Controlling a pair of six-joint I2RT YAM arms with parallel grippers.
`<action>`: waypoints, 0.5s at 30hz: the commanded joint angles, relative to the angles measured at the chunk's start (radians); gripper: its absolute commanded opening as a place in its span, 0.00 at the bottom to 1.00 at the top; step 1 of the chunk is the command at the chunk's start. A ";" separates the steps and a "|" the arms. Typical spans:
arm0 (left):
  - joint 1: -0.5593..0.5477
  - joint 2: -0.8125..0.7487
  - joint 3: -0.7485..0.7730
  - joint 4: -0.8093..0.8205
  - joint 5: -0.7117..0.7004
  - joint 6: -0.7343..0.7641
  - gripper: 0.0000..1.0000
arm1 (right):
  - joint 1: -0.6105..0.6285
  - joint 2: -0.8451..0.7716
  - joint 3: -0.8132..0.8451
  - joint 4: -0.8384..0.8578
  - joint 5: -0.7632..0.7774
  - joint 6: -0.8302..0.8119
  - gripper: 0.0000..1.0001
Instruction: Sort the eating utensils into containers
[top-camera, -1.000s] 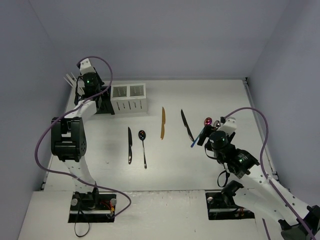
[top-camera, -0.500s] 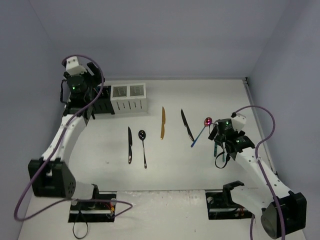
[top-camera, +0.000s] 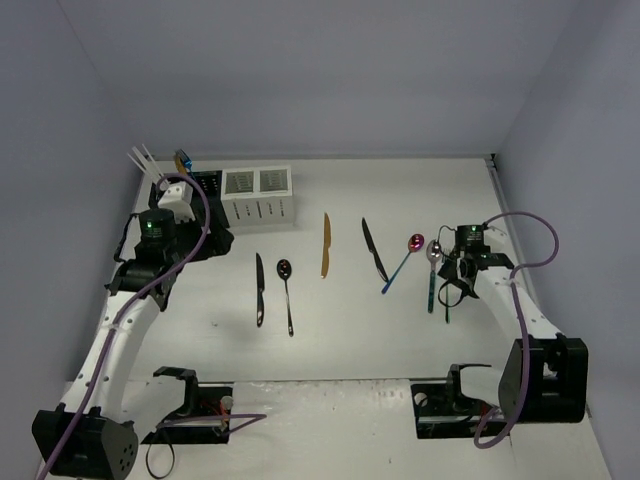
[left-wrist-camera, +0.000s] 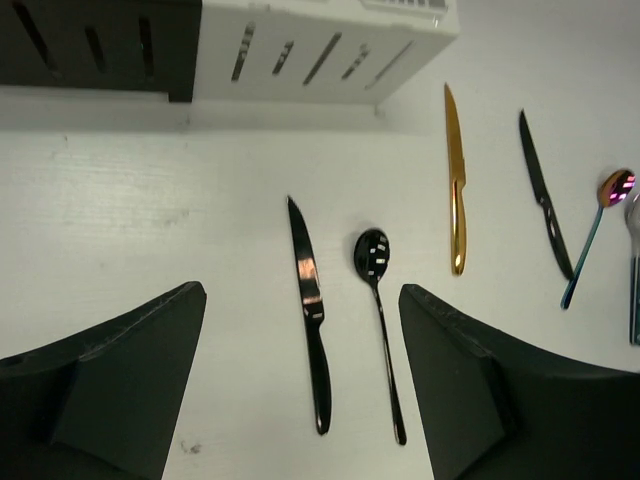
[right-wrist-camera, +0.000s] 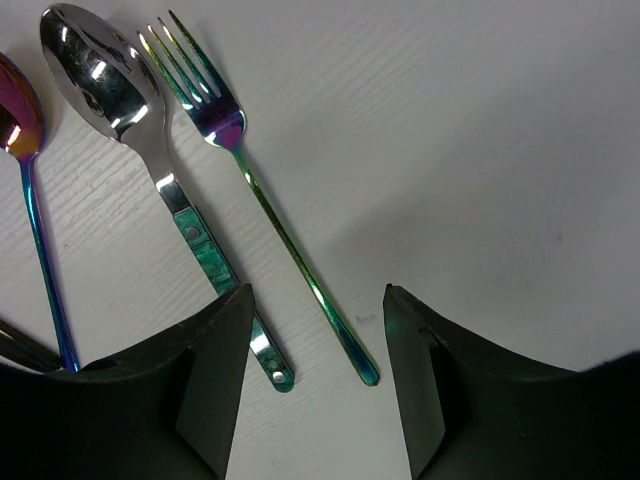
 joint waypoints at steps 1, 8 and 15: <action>-0.012 -0.046 -0.022 0.026 0.058 0.048 0.76 | -0.004 0.066 0.024 0.085 -0.060 -0.037 0.50; -0.016 -0.055 -0.038 -0.003 0.054 0.054 0.76 | -0.004 0.140 0.000 0.162 -0.056 -0.040 0.47; -0.017 -0.059 -0.041 -0.008 0.046 0.058 0.76 | -0.032 0.216 -0.004 0.213 -0.038 -0.038 0.37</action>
